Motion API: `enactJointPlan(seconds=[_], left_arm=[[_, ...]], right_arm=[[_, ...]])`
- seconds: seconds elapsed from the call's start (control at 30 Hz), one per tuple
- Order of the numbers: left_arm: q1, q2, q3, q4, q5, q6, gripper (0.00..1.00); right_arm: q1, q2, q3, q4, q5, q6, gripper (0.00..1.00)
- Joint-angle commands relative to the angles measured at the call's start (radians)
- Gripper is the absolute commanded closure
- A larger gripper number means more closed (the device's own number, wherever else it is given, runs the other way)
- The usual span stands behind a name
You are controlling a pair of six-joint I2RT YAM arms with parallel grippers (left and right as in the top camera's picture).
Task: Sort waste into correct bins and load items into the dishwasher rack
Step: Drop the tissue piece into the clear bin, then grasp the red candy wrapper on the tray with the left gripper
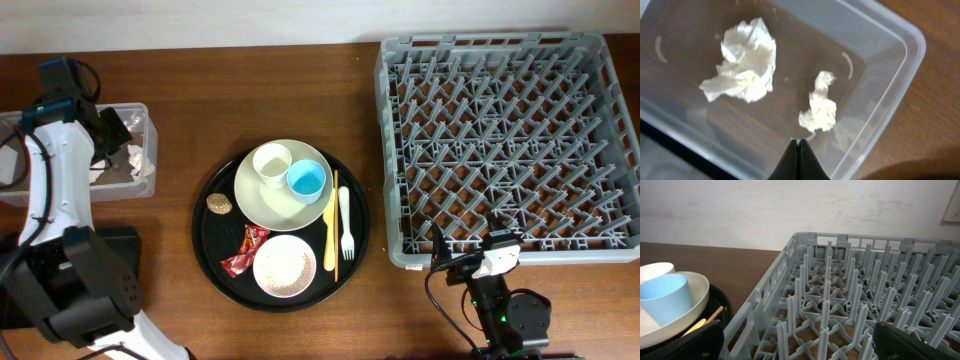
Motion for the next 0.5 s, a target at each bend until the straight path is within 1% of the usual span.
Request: enactJointPlan(seconds=[0.0,0.07,0.1,0.13,0.17,0.23,0.33,0.4,0.47], left_arm=[[0.011,0.012,0.012,0.009,0.001,0.029,1.0],[0.01,0.004,0.012,0.005,0.02,0.029,1.0],[0.01,-0.015,0.012,-0.004,0.064,0.028,1.0],[0.01,-0.048,0.012,-0.035,0.155,0.028,1.0],[0.01,-0.087,0.012,-0.105,0.258,0.027,1.0],[0.01,-0.13,0.012,-0.218,0.358,0.024,1.0],[-0.007,-0.148,0.002,-0.471,0.375,0.03,1.0],[-0.051,-0.148,-0.022,-0.513,0.375,0.066,1.0],[-0.116,-0.148,-0.093,-0.525,0.369,0.086,0.99]], right_arm=[[-0.001,-0.006,-0.005,-0.007,0.008,0.001,0.02],[-0.001,-0.006,-0.005,-0.007,0.008,0.001,0.02],[-0.001,-0.006,-0.005,-0.007,0.008,0.001,0.02],[-0.001,-0.006,-0.005,-0.007,0.008,0.001,0.02],[-0.001,-0.006,-0.005,-0.007,0.008,0.001,0.02],[-0.001,-0.006,-0.005,-0.007,0.008,0.001,0.02],[-0.001,-0.006,-0.005,-0.007,0.008,0.001,0.02],[-0.001,-0.006,-0.005,-0.007,0.008,0.001,0.02],[-0.001,-0.006,-0.005,-0.007,0.008,0.001,0.02]])
